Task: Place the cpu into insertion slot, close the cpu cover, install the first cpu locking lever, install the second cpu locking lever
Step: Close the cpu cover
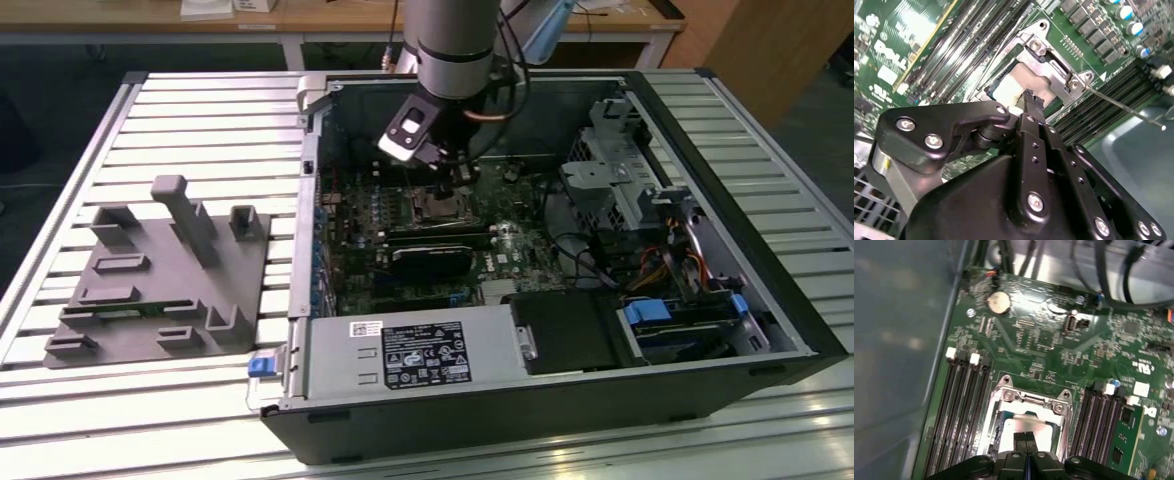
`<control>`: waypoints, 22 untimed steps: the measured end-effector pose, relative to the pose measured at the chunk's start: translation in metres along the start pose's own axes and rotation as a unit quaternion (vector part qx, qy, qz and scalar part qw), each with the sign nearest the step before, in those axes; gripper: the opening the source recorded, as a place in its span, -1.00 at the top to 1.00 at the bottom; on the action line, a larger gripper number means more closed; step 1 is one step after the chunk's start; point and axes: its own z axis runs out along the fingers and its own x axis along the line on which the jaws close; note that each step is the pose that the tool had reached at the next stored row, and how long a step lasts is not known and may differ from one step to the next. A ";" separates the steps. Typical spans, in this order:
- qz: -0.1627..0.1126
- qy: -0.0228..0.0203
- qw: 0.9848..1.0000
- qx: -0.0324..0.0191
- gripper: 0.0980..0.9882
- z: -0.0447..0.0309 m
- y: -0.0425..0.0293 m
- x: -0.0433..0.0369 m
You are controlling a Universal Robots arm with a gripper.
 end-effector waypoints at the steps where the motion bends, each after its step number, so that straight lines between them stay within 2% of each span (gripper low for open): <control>1: -0.009 0.000 1.000 0.000 0.98 0.0000 0.0000 0.0000; 6: -0.054 0.002 0.999 0.001 0.98 0.0000 0.0000 0.0000; 9: -0.081 0.003 0.997 0.001 0.98 0.0001 0.0000 0.0000; 12: -0.108 0.003 0.994 0.001 0.98 0.0002 0.0000 0.0000; 17: -0.154 0.005 0.988 0.002 0.98 0.0003 0.0000 0.0000; 22: -0.198 0.006 0.980 0.002 0.98 0.0004 0.0000 0.0000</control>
